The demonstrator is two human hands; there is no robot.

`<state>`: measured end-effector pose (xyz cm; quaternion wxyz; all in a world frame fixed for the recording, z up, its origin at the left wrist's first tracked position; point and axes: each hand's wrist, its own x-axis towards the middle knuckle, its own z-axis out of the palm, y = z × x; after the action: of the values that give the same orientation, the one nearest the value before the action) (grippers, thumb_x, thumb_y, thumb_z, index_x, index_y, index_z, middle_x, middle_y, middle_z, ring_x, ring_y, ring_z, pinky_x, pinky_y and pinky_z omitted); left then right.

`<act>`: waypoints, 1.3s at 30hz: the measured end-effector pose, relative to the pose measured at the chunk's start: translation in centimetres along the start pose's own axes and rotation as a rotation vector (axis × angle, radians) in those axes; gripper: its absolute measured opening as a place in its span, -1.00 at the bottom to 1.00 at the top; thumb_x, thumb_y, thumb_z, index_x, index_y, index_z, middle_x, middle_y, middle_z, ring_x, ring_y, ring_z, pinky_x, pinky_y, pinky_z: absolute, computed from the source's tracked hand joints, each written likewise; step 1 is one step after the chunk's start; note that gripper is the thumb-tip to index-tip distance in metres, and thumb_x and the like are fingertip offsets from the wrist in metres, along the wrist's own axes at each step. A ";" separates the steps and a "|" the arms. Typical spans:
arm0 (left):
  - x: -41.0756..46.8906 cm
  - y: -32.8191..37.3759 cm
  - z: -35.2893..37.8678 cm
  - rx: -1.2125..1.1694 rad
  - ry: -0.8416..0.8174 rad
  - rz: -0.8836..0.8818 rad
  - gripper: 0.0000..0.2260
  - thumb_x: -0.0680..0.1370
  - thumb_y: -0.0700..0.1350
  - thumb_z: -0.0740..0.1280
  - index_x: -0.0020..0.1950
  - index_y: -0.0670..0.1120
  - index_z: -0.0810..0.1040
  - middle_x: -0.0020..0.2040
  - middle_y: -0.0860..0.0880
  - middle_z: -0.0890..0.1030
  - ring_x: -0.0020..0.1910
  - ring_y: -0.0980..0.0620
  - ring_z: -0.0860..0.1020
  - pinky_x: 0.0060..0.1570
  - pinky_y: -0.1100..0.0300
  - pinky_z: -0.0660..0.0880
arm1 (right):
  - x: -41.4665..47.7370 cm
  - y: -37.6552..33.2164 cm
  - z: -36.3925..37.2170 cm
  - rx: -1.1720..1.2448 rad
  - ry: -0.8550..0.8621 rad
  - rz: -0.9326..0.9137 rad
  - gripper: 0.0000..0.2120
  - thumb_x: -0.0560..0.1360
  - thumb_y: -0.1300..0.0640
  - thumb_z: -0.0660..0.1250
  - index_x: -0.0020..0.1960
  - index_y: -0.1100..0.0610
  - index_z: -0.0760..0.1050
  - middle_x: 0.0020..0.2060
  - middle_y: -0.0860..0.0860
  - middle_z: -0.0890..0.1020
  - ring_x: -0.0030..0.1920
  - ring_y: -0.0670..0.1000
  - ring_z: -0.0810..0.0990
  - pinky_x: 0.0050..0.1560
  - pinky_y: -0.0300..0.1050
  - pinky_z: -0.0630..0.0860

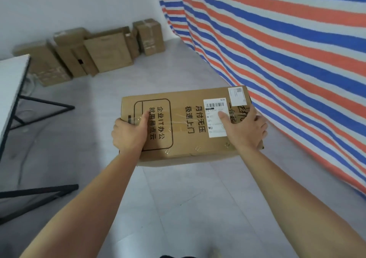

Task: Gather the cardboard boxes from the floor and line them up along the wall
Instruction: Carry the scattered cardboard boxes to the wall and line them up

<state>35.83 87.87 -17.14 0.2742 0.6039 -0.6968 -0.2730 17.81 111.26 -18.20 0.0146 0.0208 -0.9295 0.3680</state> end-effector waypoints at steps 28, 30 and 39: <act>75.7 18.6 26.6 -0.039 0.065 -0.023 -0.07 0.19 0.64 0.18 0.18 -0.11 0.45 0.09 -0.08 0.59 0.11 -0.17 0.57 0.07 -0.14 0.56 | 45.2 -50.3 50.6 0.042 -0.035 -0.117 0.04 0.28 -0.53 0.34 0.55 -0.04 0.06 0.45 0.19 0.26 0.46 0.23 0.21 0.45 0.26 0.21; 81.9 21.3 30.7 -0.047 0.061 -0.057 -0.09 0.20 0.63 0.19 0.17 -0.11 0.45 0.08 -0.08 0.59 0.11 -0.17 0.57 0.07 -0.14 0.56 | 51.3 -54.4 54.7 0.032 -0.043 -0.129 0.04 0.30 -0.54 0.32 0.56 -0.03 0.04 0.47 0.20 0.23 0.49 0.23 0.17 0.48 0.21 0.14; 105.1 29.9 38.2 -0.074 0.089 -0.120 -0.14 0.23 0.57 0.22 0.20 -0.10 0.46 0.10 -0.06 0.60 0.12 -0.15 0.57 0.09 -0.13 0.56 | 68.2 -73.2 67.6 -0.022 -0.097 -0.223 0.02 0.34 -0.52 0.31 0.57 -0.02 0.02 0.52 0.19 0.17 0.52 0.24 0.11 0.51 0.20 0.07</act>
<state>-24.72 -10.82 -17.14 0.3103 0.6456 -0.6358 -0.2874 -47.51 9.79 -14.52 0.0108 0.1417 -0.9250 0.3523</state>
